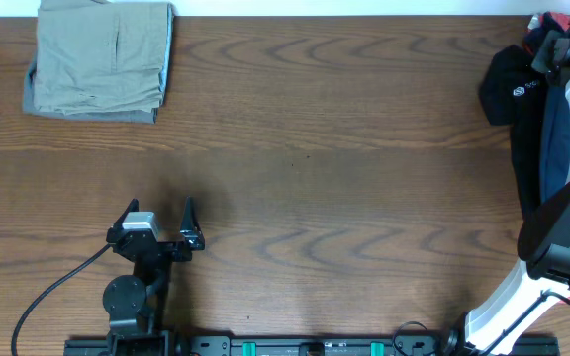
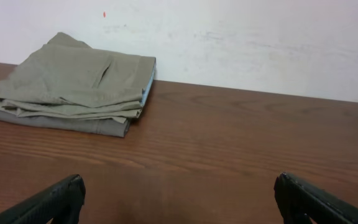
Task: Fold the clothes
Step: 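Grasp the navy trousers with the right gripper and lift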
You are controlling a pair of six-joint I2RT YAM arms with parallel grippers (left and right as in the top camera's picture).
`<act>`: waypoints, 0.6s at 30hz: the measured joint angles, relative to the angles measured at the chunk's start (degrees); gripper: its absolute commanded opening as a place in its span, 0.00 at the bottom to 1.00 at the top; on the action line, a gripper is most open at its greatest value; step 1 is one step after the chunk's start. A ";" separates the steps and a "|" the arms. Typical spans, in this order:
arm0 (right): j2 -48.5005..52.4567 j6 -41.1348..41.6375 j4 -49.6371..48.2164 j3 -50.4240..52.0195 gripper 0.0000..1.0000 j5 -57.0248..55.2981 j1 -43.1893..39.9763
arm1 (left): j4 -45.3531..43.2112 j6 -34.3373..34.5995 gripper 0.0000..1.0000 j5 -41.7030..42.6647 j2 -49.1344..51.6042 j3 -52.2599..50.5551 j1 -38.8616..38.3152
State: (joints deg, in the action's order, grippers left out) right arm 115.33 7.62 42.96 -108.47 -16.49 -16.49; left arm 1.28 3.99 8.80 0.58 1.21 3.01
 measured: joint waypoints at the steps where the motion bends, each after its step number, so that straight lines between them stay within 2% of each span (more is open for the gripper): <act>1: 0.00 0.00 0.04 0.00 0.01 0.55 0.13 | 0.00 0.00 0.98 0.00 0.00 0.00 0.00; 9: 0.00 0.00 0.00 0.00 0.01 2.05 5.55 | 0.00 0.00 0.98 0.00 0.00 0.00 0.00; 18: -3.15 0.00 3.30 0.11 0.01 5.11 17.35 | 0.00 0.00 0.98 0.00 0.00 0.00 0.00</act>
State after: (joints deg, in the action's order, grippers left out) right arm 112.18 7.62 46.26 -108.36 -11.38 0.86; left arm 1.28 3.99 8.80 0.58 1.21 3.01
